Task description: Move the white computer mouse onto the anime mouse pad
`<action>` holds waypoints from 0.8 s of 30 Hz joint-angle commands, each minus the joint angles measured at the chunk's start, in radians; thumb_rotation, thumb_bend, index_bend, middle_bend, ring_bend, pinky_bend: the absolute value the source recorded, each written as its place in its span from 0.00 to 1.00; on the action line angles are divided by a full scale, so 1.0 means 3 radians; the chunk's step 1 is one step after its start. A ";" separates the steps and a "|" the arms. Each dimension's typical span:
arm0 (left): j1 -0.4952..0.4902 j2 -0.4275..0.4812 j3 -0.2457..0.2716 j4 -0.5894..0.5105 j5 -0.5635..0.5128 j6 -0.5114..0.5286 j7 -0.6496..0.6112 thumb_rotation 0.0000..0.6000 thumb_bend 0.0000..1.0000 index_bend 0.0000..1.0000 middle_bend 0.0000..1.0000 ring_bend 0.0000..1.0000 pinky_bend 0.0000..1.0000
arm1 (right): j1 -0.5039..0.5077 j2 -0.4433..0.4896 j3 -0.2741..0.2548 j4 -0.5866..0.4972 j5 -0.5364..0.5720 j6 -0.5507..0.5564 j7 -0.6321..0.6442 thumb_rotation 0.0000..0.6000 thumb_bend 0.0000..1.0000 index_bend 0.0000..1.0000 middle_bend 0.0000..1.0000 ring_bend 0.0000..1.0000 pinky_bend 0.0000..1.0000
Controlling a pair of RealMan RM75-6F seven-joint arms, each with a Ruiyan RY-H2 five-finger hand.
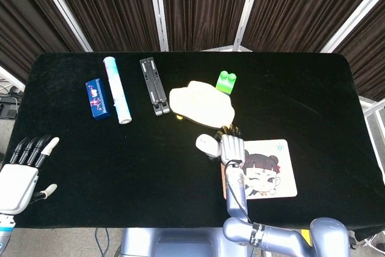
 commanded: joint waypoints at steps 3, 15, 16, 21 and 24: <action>0.0009 -0.0007 -0.0005 -0.0004 0.0011 -0.0015 0.0041 1.00 0.13 0.00 0.00 0.00 0.00 | -0.0131 0.0182 -0.0030 -0.0244 -0.0108 0.0155 0.0033 1.00 0.18 0.53 0.16 0.00 0.00; 0.0008 -0.0052 -0.0019 -0.0015 0.0031 -0.0082 0.0194 1.00 0.13 0.00 0.00 0.00 0.00 | -0.0639 0.0683 -0.0120 -0.0844 -0.0125 0.0510 0.0276 1.00 0.18 0.53 0.16 0.00 0.00; 0.0010 -0.0056 -0.0021 -0.0016 0.0032 -0.0083 0.0208 1.00 0.13 0.00 0.00 0.00 0.00 | -0.0674 0.0714 -0.0134 -0.0872 -0.0129 0.0523 0.0302 1.00 0.18 0.53 0.16 0.00 0.00; 0.0015 -0.0068 -0.0029 -0.0025 0.0031 -0.0093 0.0245 1.00 0.13 0.00 0.00 0.00 0.00 | -0.0875 0.0813 -0.0183 -0.0999 -0.0155 0.0599 0.0543 1.00 0.18 0.53 0.16 0.00 0.00; 0.0014 -0.0078 -0.0028 -0.0028 0.0040 -0.0109 0.0289 1.00 0.13 0.00 0.00 0.00 0.00 | -0.0980 0.0838 -0.0210 -0.1027 -0.0139 0.0606 0.0680 1.00 0.18 0.53 0.16 0.00 0.00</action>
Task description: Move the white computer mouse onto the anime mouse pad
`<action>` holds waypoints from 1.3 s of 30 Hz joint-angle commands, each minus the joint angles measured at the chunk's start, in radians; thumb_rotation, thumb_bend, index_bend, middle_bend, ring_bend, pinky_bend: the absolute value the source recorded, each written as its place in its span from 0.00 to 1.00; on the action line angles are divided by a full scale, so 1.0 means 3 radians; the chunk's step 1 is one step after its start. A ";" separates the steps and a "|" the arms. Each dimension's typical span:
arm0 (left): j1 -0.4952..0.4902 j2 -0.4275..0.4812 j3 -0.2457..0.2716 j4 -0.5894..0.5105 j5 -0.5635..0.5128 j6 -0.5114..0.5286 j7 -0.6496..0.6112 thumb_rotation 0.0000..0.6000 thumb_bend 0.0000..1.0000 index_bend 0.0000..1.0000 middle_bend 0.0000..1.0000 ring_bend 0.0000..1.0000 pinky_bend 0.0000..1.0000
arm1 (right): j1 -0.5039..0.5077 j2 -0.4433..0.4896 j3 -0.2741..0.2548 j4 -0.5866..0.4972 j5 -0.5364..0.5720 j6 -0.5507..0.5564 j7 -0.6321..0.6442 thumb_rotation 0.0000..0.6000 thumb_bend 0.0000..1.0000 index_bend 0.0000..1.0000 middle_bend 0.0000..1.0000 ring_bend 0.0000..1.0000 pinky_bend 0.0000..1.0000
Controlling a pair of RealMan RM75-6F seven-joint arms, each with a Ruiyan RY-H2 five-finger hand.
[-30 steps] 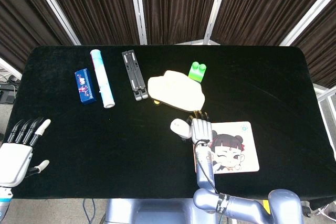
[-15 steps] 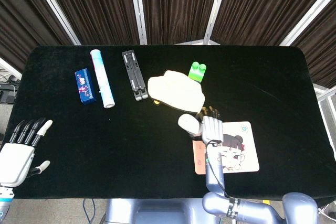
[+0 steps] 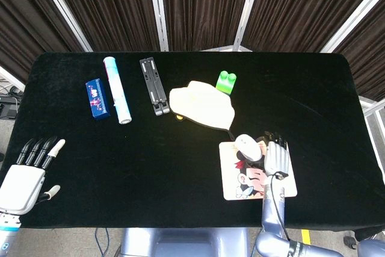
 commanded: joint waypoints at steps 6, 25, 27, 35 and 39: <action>-0.0003 -0.0018 -0.0002 0.0002 0.0025 -0.0027 0.0030 1.00 0.13 0.00 0.00 0.00 0.00 | -0.0215 0.0035 -0.0118 -0.0045 -0.0016 0.0041 0.0209 1.00 0.18 0.53 0.16 0.00 0.00; -0.0001 -0.0010 0.0000 0.0010 0.0065 -0.0054 0.0020 1.00 0.13 0.00 0.00 0.00 0.00 | -0.0371 0.0168 -0.0223 -0.0199 0.0015 0.0096 0.0001 1.00 0.18 0.53 0.13 0.00 0.00; -0.0004 -0.0008 0.0002 0.0008 0.0066 -0.0066 0.0025 1.00 0.13 0.00 0.00 0.00 0.00 | -0.0376 0.0204 -0.0248 -0.0233 0.0050 0.0072 -0.0066 1.00 0.18 0.53 0.10 0.00 0.00; -0.0003 0.0000 0.0005 0.0002 0.0073 -0.0083 0.0022 1.00 0.13 0.00 0.00 0.00 0.00 | -0.0378 0.0323 -0.0285 -0.0353 0.0132 -0.0055 -0.0169 1.00 0.16 0.22 0.00 0.00 0.00; -0.0004 0.0003 0.0005 0.0002 0.0073 -0.0092 0.0018 1.00 0.13 0.00 0.00 0.00 0.00 | -0.0373 0.0348 -0.0277 -0.0366 0.0148 -0.0072 -0.0184 1.00 0.16 0.17 0.00 0.00 0.00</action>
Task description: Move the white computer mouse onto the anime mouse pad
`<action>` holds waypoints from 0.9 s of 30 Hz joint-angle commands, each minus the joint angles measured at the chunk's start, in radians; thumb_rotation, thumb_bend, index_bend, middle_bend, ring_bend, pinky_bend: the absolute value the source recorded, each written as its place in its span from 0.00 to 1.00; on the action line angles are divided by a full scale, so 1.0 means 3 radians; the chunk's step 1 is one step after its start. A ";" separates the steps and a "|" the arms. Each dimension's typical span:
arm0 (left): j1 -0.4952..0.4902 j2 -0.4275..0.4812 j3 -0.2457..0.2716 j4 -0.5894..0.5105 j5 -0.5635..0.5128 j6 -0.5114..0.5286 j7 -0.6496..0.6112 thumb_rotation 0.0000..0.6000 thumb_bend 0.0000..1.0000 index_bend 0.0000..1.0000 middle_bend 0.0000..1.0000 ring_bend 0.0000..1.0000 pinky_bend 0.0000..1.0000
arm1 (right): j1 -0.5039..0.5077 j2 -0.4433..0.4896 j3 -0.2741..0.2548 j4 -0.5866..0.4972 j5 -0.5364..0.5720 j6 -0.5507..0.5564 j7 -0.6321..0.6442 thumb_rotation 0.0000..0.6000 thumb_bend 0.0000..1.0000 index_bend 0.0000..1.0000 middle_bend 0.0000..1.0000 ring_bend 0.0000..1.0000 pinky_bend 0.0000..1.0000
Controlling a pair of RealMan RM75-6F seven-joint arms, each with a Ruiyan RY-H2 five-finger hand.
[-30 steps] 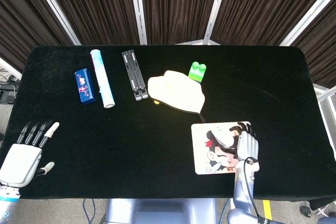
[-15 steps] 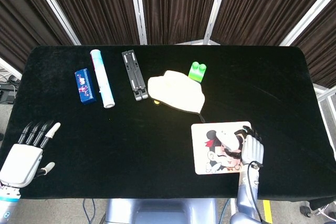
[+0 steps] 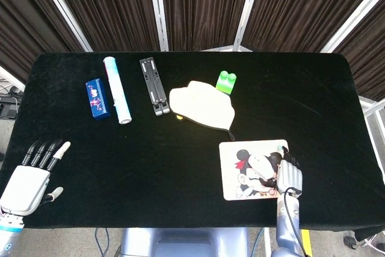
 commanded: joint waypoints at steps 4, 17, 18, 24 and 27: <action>-0.0003 0.0005 -0.0001 -0.0004 0.0001 -0.0010 -0.0015 1.00 0.13 0.00 0.00 0.00 0.00 | 0.0001 0.0027 0.0008 -0.0032 0.0010 -0.0002 -0.0011 1.00 0.16 0.15 0.00 0.00 0.00; 0.0005 0.0009 -0.0001 -0.0001 0.0024 0.0008 -0.0067 1.00 0.13 0.00 0.00 0.00 0.00 | 0.0170 -0.0110 0.0011 0.0033 -0.0239 -0.0196 0.0047 1.00 0.16 0.15 0.00 0.00 0.00; 0.0006 0.0009 -0.0002 0.0000 0.0025 0.0011 -0.0072 1.00 0.13 0.00 0.00 0.00 0.00 | 0.0184 -0.0118 0.0020 0.0047 -0.0235 -0.0205 0.0038 1.00 0.16 0.15 0.00 0.00 0.00; 0.0012 0.0004 -0.0013 0.0018 0.0038 0.0039 -0.0115 1.00 0.13 0.00 0.00 0.00 0.00 | 0.0350 -0.0206 0.0152 0.0242 -0.0130 -0.0309 -0.0089 1.00 0.16 0.15 0.00 0.00 0.00; 0.0011 0.0008 -0.0017 0.0022 0.0030 0.0036 -0.0134 1.00 0.13 0.00 0.00 0.00 0.00 | 0.0421 -0.0231 0.0205 0.0351 -0.0051 -0.0359 -0.0154 1.00 0.16 0.15 0.00 0.00 0.00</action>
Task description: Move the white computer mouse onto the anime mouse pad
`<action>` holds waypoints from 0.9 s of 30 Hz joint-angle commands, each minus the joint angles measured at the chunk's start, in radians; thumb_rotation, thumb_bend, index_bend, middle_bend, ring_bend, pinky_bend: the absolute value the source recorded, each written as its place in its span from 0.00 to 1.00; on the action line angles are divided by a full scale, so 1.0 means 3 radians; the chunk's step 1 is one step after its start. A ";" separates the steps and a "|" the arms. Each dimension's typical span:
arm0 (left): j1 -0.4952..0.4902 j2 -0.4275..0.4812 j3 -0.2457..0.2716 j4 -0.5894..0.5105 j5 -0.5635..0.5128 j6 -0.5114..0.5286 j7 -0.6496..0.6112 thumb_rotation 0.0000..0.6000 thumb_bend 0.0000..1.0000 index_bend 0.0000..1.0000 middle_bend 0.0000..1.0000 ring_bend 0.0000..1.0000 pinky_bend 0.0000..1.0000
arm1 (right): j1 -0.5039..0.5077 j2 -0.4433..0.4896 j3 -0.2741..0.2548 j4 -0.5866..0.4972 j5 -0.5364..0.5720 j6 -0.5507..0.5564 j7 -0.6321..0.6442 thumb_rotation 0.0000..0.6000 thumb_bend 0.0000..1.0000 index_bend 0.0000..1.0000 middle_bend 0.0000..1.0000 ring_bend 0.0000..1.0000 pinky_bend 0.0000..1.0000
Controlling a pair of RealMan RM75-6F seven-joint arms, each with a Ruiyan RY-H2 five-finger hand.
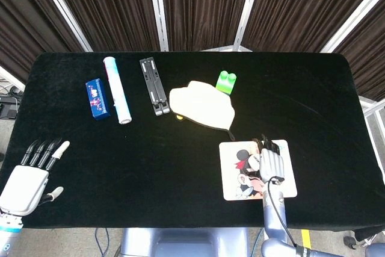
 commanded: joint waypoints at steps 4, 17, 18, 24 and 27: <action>-0.0010 0.0007 -0.0006 0.0003 -0.0019 -0.0025 -0.0012 1.00 0.13 0.00 0.00 0.00 0.00 | 0.0131 -0.0038 0.0062 0.0211 0.0139 -0.0098 -0.0143 1.00 0.16 0.15 0.00 0.00 0.00; -0.0015 0.0019 -0.0004 -0.0019 -0.0047 -0.0058 -0.0019 1.00 0.13 0.00 0.00 0.00 0.00 | 0.0207 -0.0046 0.0072 0.0486 0.0298 -0.0215 -0.0169 1.00 0.16 0.15 0.00 0.00 0.00; -0.0014 0.0019 -0.0003 -0.0020 -0.0045 -0.0056 -0.0020 1.00 0.13 0.00 0.00 0.00 0.00 | 0.0211 -0.0048 0.0075 0.0500 0.0296 -0.0215 -0.0166 1.00 0.16 0.15 0.00 0.00 0.00; -0.0021 0.0028 0.0009 -0.0018 -0.0025 -0.0076 -0.0035 1.00 0.13 0.00 0.00 0.00 0.00 | 0.0257 -0.0074 0.0119 0.0627 0.0288 -0.0200 -0.0150 1.00 0.16 0.15 0.00 0.00 0.00; -0.0023 0.0027 0.0008 -0.0016 -0.0023 -0.0075 -0.0046 1.00 0.13 0.00 0.00 0.00 0.00 | 0.0273 -0.0072 0.0144 0.0679 0.0342 -0.0227 -0.0160 1.00 0.16 0.15 0.00 0.00 0.00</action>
